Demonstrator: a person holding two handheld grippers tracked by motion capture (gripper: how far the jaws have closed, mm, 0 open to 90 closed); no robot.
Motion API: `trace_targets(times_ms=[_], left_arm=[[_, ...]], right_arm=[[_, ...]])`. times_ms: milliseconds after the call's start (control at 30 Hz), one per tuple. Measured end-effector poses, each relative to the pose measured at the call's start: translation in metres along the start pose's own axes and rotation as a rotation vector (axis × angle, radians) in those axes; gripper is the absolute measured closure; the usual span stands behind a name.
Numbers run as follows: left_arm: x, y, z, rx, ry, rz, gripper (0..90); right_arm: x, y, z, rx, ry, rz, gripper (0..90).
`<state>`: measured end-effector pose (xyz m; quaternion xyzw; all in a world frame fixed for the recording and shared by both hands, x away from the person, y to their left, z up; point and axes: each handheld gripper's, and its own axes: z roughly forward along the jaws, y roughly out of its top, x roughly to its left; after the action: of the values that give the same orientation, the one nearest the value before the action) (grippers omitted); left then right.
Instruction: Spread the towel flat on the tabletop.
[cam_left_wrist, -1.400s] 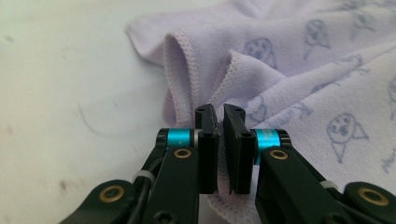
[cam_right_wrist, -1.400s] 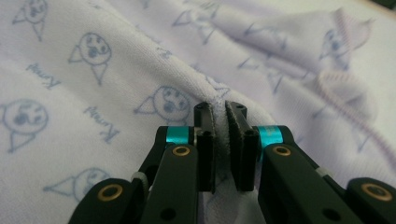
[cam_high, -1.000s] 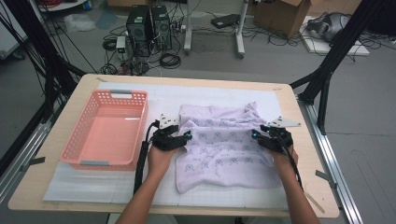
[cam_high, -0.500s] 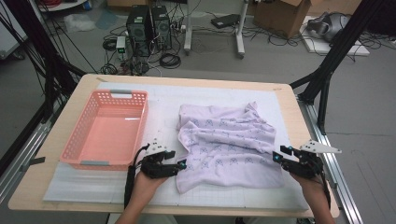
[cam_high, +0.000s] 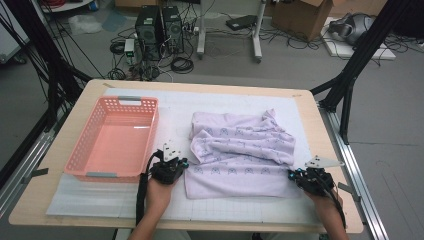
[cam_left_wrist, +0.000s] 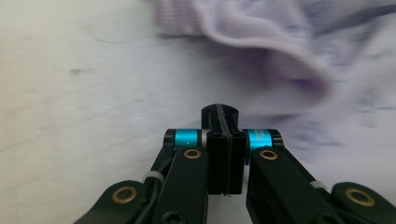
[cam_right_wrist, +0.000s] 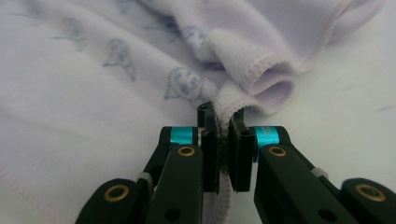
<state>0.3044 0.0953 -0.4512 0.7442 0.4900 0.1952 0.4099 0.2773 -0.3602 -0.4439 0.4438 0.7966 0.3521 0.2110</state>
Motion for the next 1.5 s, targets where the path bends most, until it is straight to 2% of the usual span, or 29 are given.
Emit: trace_targets(times_ms=[33, 67, 133, 200, 300, 400, 500, 600, 633, 667, 733, 767, 800, 833, 867, 900, 933, 1000, 1200, 1267, 1333, 1400, 1500], left_arm=[[0.003, 0.0, -0.002, -0.012, -0.014, -0.005, 89.7], [0.002, -0.002, -0.005, -0.029, -0.038, -0.001, 89.4], [0.0, -0.005, -0.009, -0.031, -0.103, 0.0, 75.6], [-0.003, -0.009, -0.013, -0.039, -0.158, 0.016, 65.9], [-0.008, -0.015, -0.021, -0.047, -0.215, 0.003, 52.4], [-0.017, -0.024, -0.03, -0.051, -0.246, 0.024, 46.1], [-0.024, -0.032, -0.038, -0.044, -0.26, 0.012, 45.6], [-0.032, -0.041, -0.044, -0.017, -0.273, -0.009, 45.5], [-0.036, -0.044, -0.045, -0.001, -0.272, -0.005, 45.6], [-0.039, -0.045, -0.046, 0.001, -0.26, 0.019, 45.5], [-0.046, -0.045, -0.047, 0.011, -0.238, 0.026, 46.4], [-0.05, -0.046, -0.047, 0.01, -0.204, 0.053, 48.9], [-0.053, -0.047, -0.047, 0.004, -0.15, 0.088, 56.8], [-0.054, -0.048, -0.048, 0.002, -0.119, 0.101, 66.8], [-0.052, -0.048, -0.049, 0.005, -0.126, 0.091, 76.3], [-0.05, -0.048, -0.051, 0.014, -0.148, 0.063, 86.2], [-0.049, -0.05, -0.054, 0.013, -0.15, 0.058, 86.5], [-0.046, -0.056, -0.064, 0.013, -0.149, 0.057, 87.0], [-0.023, -0.069, -0.1, -0.012, -0.151, 0.006, 87.0], [-0.018, -0.073, -0.107, -0.011, -0.159, 0.005, 87.0], [-0.016, -0.08, -0.108, -0.014, -0.176, 0.004, 86.9], [-0.018, -0.083, -0.105, -0.014, -0.196, 0.0, 86.7], [-0.026, -0.085, -0.102, -0.01, -0.226, 0.023, 86.4]], right_arm=[[-0.001, 0.001, 0.001, -0.011, -0.015, 0.015, 85.7], [-0.002, 0.001, 0.001, -0.009, -0.007, 0.039, 84.8], [-0.002, -0.001, -0.001, -0.023, -0.004, 0.042, 77.5], [-0.002, -0.003, -0.006, -0.04, -0.01, 0.041, 69.3], [-0.002, -0.006, -0.016, -0.054, -0.006, 0.059, 61.0], [-0.002, -0.013, -0.025, -0.053, -0.006, 0.071, 55.7], [0.0, -0.022, -0.033, -0.05, 0.001, 0.094, 53.8], [0.003, -0.031, -0.041, -0.058, 0.009, 0.104, 53.1], [0.006, -0.033, -0.044, -0.053, 0.013, 0.104, 53.2], [0.008, -0.034, -0.045, -0.046, 0.01, 0.104, 53.6], [0.01, -0.038, -0.045, -0.018, 0.006, 0.112, 53.8], [0.011, -0.041, -0.044, -0.006, -0.001, 0.113, 54.8], [0.011, -0.043, -0.043, 0.006, -0.002, 0.117, 56.2], [0.011, -0.045, -0.044, -0.007, -0.006, 0.129, 60.6], [0.011, -0.046, -0.045, -0.006, -0.007, 0.129, 69.0], [0.011, -0.046, -0.046, -0.002, 0.014, 0.132, 78.0], [0.012, -0.047, -0.048, 0.002, 0.031, 0.131, 83.7], [0.017, -0.047, -0.051, 0.009, 0.048, 0.103, 84.8], [0.038, -0.044, -0.058, -0.004, 0.162, 0.054, 84.9], [0.049, -0.042, -0.056, 0.013, 0.167, 0.015, 84.9], [0.055, -0.043, -0.055, 0.03, 0.175, 0.004, 84.9], [0.055, -0.047, -0.058, 0.034, 0.172, 0.01, 84.9], [0.052, -0.057, -0.07, 0.031, 0.157, 0.034, 85.1]])
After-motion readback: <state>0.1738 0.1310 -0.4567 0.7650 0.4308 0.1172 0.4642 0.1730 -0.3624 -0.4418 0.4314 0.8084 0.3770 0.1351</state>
